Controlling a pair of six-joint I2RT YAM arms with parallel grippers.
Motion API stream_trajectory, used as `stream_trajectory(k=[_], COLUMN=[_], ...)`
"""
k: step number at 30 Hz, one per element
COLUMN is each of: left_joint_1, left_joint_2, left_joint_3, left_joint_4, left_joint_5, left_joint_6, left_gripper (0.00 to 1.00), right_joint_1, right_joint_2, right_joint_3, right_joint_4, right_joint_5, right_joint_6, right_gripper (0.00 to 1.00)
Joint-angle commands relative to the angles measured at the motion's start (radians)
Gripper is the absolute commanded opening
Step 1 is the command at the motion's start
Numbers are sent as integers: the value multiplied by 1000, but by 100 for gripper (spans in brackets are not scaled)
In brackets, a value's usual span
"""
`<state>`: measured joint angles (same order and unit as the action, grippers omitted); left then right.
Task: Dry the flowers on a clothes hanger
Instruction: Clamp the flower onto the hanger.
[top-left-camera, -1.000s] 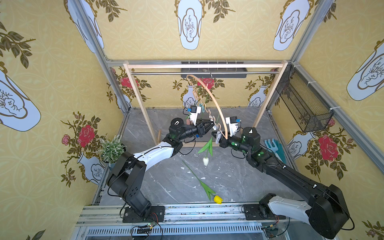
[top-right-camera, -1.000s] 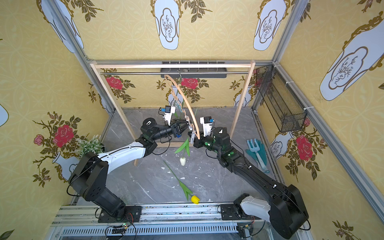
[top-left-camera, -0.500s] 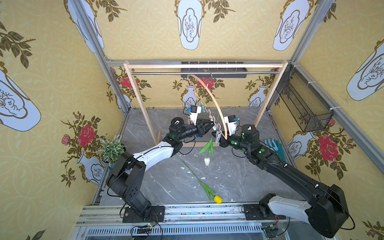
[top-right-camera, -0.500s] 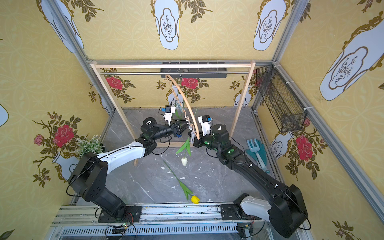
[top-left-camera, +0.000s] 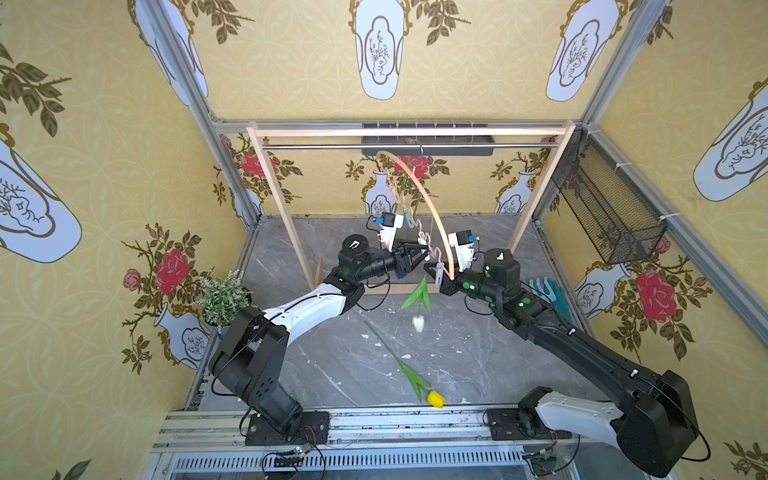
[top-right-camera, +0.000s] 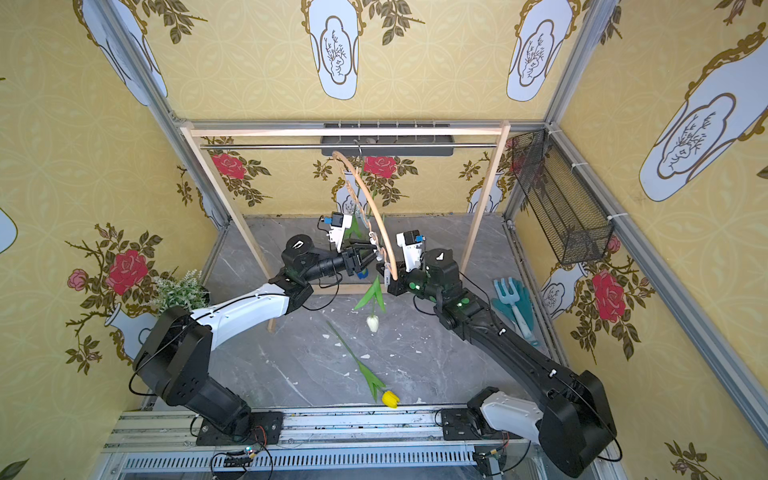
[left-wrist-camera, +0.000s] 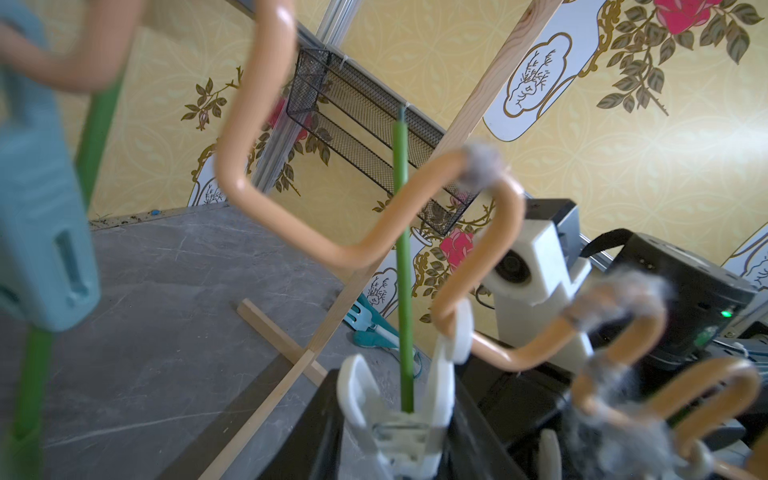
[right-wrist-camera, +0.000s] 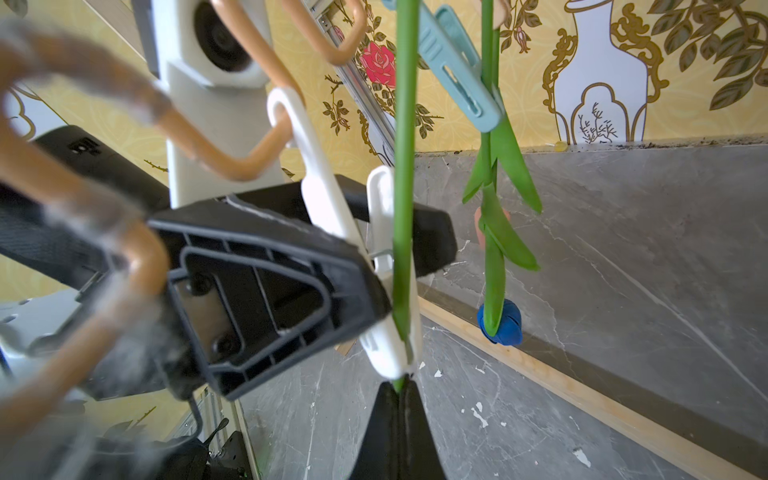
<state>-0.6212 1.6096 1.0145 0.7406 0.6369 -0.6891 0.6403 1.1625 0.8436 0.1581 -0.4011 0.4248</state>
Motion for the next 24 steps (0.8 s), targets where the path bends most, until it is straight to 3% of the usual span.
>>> stream_trajectory(k=[1,10,15,24], left_joint_1=[3,6,8,28], left_joint_2=[-8,-17,-39,-176], left_joint_3=[-18,-30,-59,-235], left_joint_4=[-26,-4,-1,-23], left_joint_5=[-16,-17,-28,-121], left_joint_6=[28,18,19,34], left_gripper=[43,55,59,64], right_joint_1=[-4,-6,-5,-72], right_joint_2=[-10,-12,-21,-137], right_joint_3=[-1,-22,-43,-151], right_joint_4=[77,104,117,45], right_joint_5=[-28,-53,-47,-2], right_joint_6=[-6,24,43,63], right_gripper=[0,0,31,41])
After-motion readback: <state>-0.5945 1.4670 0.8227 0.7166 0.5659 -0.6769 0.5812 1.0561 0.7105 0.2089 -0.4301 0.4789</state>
